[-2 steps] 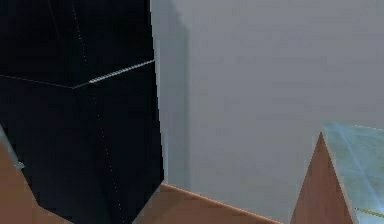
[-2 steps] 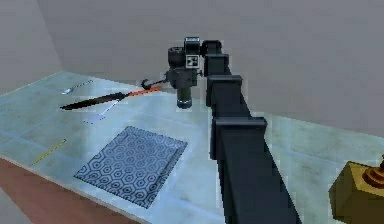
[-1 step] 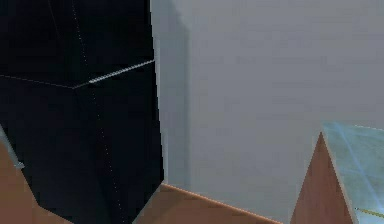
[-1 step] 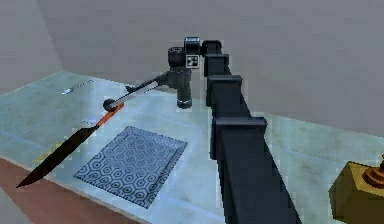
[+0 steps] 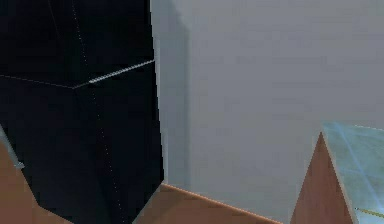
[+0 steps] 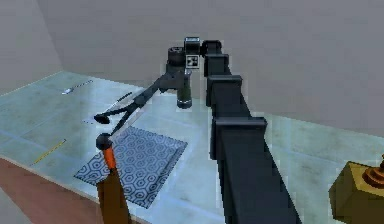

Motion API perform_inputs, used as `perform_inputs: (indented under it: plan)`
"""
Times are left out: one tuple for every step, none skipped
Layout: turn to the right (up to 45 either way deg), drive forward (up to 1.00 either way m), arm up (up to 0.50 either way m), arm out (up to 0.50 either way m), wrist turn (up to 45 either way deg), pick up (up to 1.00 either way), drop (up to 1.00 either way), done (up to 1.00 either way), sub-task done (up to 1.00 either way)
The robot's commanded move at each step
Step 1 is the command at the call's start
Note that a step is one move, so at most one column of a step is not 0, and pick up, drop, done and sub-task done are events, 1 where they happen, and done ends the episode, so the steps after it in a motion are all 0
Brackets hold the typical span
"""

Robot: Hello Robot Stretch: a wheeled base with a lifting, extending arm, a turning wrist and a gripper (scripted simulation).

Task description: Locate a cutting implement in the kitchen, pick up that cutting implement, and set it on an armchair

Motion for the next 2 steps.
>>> perform_inputs:
  plan:
    - [0.0,0.00,0.00,0.00,-15.0,0.00,0.00,0.00,0.00]
    - [0.0,0.00,0.00,-0.36,0.0,0.00,0.00,0.00,0.00]
